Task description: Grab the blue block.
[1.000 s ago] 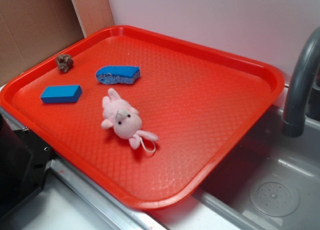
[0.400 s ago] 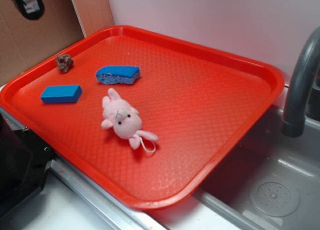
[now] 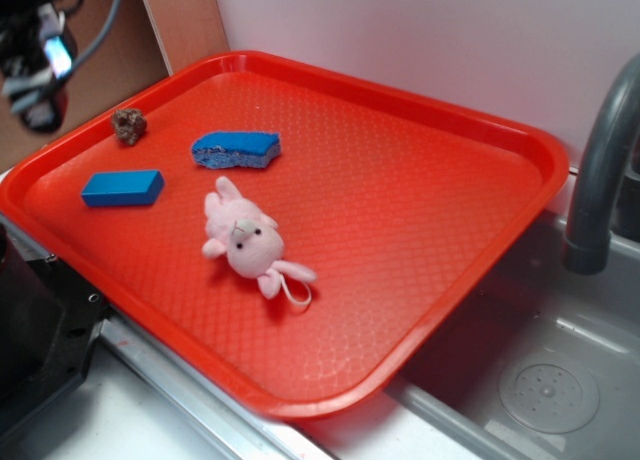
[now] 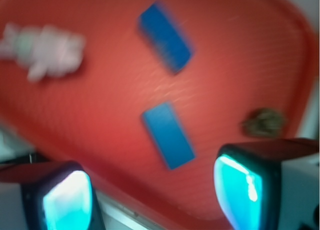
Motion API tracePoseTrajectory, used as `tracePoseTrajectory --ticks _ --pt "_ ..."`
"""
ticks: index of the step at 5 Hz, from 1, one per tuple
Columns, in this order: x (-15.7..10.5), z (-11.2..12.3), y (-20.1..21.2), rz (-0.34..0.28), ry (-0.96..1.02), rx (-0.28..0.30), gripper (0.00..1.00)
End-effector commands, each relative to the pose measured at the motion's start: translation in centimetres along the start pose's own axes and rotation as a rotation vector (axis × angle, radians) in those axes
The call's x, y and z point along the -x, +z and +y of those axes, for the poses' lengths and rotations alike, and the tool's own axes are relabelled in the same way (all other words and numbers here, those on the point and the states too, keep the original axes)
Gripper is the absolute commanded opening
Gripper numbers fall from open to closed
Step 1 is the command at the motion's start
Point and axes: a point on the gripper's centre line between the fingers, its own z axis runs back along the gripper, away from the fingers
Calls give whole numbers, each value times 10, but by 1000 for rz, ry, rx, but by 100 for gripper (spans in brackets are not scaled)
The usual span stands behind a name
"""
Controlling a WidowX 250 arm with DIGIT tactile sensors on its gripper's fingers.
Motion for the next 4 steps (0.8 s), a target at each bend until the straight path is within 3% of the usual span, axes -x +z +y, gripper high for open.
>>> tracePoseTrajectory --ticks 1,2,3,4 --pt "-5 16 -53 55 -70 48 100" --pt "-13 27 -75 121 -73 46 100" --pt "-12 21 -104 221 -58 37 100" --pt "-4 12 -104 249 11 -23 0"
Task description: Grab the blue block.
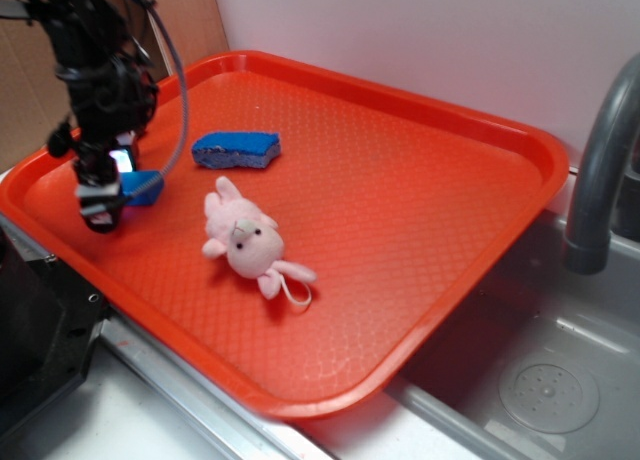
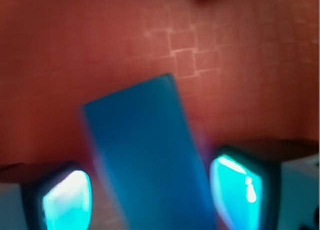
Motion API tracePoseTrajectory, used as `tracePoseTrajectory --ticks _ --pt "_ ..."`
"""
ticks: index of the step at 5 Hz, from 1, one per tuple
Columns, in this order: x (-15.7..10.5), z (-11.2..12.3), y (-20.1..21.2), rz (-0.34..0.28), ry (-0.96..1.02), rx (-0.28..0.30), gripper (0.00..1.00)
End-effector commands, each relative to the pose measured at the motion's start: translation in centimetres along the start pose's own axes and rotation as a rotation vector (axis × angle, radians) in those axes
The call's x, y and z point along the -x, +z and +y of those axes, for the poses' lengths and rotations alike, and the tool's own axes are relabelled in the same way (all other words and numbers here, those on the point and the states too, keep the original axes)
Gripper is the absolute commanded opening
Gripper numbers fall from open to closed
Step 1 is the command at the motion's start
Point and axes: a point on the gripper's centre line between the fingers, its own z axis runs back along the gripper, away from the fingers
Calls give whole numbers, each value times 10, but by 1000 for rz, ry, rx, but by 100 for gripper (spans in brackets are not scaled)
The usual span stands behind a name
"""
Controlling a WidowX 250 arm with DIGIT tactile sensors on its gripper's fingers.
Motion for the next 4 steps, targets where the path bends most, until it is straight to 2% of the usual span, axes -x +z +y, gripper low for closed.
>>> tracePoseTrajectory --ticks 1,2,3,4 --pt "15 -18 22 -22 108 -84 0" --pt "13 -21 71 -117 286 -84 0" --pt "-10 -19 125 -208 537 -47 0" --pt "0 -22 176 -241 788 -5 0"
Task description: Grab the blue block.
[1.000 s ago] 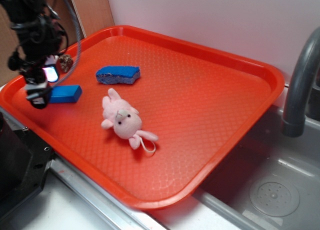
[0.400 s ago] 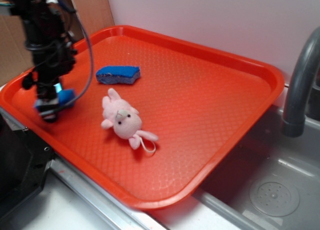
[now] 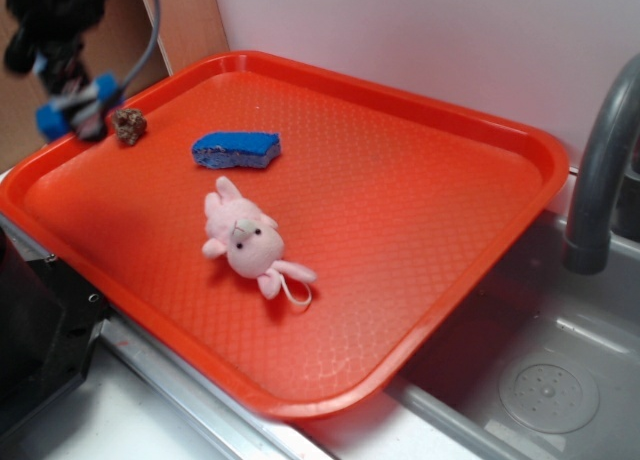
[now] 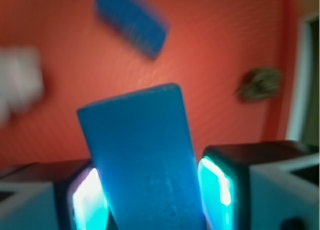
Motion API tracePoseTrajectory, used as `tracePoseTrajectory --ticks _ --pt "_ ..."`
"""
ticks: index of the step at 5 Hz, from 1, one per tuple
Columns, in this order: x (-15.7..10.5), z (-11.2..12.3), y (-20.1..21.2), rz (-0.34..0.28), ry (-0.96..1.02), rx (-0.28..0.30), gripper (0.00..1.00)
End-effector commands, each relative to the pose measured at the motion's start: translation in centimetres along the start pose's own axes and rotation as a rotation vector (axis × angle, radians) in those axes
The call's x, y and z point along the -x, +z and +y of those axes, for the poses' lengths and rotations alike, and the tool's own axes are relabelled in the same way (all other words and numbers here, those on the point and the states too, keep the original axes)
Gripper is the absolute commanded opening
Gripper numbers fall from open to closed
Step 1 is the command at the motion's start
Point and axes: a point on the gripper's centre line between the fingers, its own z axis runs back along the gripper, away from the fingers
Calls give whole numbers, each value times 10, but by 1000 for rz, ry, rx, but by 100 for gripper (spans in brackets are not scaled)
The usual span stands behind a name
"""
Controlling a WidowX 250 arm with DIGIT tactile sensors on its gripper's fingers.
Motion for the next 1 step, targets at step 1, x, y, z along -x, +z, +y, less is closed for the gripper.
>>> tracePoseTrajectory --ticks 1 --pt "-8 6 90 -37 389 11 0"
